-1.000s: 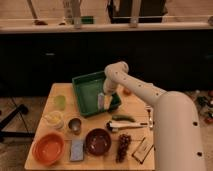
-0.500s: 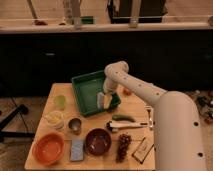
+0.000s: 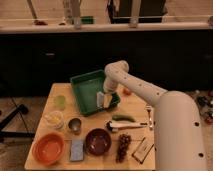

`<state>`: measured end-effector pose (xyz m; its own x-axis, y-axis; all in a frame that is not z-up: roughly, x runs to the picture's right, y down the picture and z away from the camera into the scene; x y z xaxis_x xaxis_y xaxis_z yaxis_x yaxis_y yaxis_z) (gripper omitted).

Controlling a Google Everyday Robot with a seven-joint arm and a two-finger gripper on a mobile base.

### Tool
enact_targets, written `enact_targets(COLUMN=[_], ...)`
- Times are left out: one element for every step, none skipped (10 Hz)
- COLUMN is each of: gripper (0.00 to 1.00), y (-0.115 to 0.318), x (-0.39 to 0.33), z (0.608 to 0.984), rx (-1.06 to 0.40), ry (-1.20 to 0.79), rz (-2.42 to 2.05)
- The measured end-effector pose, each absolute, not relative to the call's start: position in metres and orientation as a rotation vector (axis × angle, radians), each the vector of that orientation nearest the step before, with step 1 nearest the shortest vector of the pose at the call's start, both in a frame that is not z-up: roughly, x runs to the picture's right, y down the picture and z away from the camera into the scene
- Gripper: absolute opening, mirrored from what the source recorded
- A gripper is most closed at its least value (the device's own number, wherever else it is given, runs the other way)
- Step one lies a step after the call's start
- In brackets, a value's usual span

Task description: Place towel in metal cup

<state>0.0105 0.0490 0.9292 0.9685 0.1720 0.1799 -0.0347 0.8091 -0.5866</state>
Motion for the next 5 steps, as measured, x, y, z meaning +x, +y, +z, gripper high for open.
enact_targets(gripper=[0.80,0.80,0.80,0.80,0.80], y=[0.0488,0.0485,0.0485,0.0486,0.0480], x=[0.0106,0.0108,0.0110,0.0110,0.0111], z=[0.9289,0.9286,0.9285,0.9285,0.9280], rx=[-0.620,-0.619,-0.620,-0.620,-0.619], ry=[-0.230,-0.230,-0.230,-0.230,-0.230], rz=[0.111,0.112,0.111,0.111,0.111])
